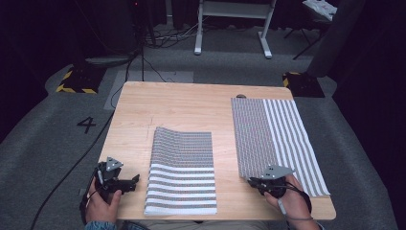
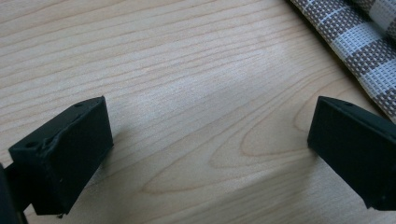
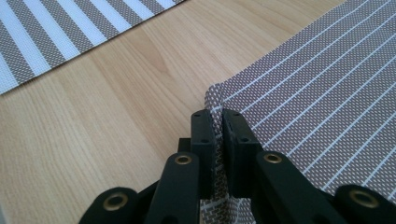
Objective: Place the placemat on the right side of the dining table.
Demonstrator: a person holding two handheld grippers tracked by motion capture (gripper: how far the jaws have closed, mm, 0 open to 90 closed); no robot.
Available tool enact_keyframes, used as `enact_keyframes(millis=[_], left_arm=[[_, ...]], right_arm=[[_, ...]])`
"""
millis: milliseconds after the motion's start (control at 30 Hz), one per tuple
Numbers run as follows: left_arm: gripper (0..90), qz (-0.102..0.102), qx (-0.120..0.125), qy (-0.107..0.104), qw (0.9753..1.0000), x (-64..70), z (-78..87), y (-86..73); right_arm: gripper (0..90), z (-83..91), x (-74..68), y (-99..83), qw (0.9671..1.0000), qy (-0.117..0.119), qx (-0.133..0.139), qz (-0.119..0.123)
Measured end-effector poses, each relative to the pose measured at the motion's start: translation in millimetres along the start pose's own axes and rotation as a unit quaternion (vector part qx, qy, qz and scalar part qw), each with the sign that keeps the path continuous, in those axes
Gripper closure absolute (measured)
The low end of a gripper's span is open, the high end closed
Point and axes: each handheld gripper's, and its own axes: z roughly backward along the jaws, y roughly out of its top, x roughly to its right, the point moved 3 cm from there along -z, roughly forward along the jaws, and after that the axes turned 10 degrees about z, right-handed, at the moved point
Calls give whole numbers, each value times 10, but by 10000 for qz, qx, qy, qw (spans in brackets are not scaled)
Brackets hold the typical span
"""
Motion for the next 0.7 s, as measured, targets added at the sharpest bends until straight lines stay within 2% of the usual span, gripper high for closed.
enact_keyframes(millis=[700], left_arm=[[1,0,-1,-1,10000,0,0,0]], right_arm=[[835,46,-9,-37,9998,96,4,-190]])
